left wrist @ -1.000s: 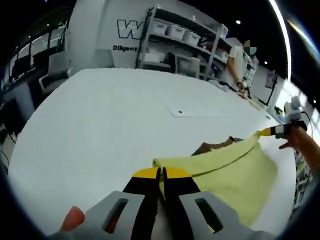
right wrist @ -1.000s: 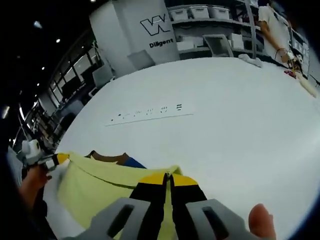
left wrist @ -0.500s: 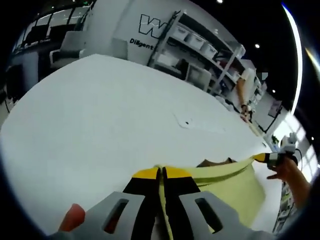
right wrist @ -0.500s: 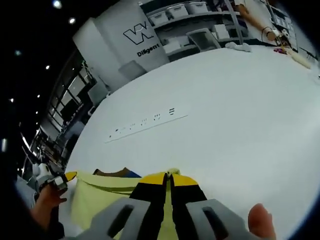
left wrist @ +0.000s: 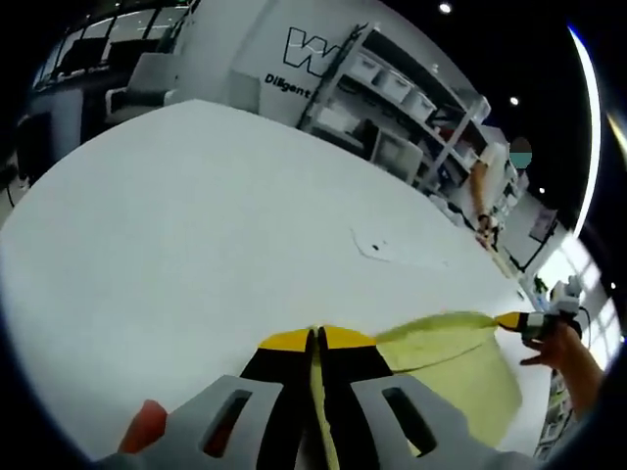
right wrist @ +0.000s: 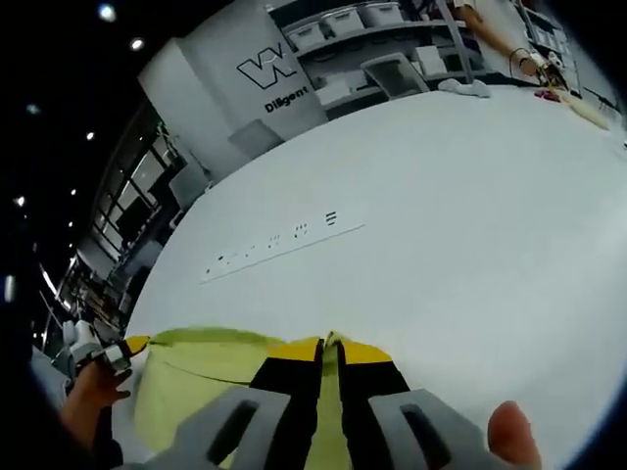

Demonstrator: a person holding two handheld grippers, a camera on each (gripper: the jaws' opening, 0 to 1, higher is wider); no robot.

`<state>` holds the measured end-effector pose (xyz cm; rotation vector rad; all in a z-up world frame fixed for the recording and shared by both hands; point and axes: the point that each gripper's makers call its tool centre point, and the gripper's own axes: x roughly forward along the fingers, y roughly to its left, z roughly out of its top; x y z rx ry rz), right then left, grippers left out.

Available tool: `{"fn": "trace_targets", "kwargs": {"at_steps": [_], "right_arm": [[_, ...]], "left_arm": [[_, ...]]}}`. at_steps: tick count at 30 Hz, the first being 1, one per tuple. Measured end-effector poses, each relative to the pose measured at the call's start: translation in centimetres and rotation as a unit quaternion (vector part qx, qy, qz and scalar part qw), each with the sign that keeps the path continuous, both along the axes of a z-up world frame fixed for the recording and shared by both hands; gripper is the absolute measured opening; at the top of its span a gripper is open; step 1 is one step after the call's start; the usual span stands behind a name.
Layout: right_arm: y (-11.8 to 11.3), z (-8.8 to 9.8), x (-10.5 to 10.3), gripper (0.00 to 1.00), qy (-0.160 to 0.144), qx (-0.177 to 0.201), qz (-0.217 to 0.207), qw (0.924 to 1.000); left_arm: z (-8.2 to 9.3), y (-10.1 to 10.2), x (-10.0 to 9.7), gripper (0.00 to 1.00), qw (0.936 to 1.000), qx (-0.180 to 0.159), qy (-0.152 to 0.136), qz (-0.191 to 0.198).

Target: Fold the garment on the visible template until the final outline fits inside the template.

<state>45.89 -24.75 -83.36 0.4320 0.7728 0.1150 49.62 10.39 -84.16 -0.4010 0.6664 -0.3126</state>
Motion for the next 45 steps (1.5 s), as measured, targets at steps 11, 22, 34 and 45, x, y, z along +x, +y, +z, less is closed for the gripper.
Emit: {"fn": "trace_targets", "kwargs": {"at_steps": [11, 22, 34, 45], "right_arm": [[0.1, -0.3, 0.1, 0.02, 0.0, -0.022, 0.016, 0.9996], [0.3, 0.1, -0.2, 0.01, -0.003, -0.049, 0.04, 0.998], [1.7, 0.9, -1.1, 0.0, -0.019, -0.147, 0.125, 0.981], [3.0, 0.1, -0.5, 0.05, -0.024, -0.092, 0.116, 0.9887]], "left_arm": [[0.2, -0.3, 0.3, 0.0, 0.9993, 0.026, -0.024, -0.012], [1.1, 0.6, 0.2, 0.04, 0.9996, 0.019, -0.02, -0.004], [2.5, -1.5, -1.7, 0.0, 0.9815, 0.144, -0.084, -0.094], [0.9, -2.6, -3.0, 0.0, 0.975, 0.171, -0.068, -0.124]]}}
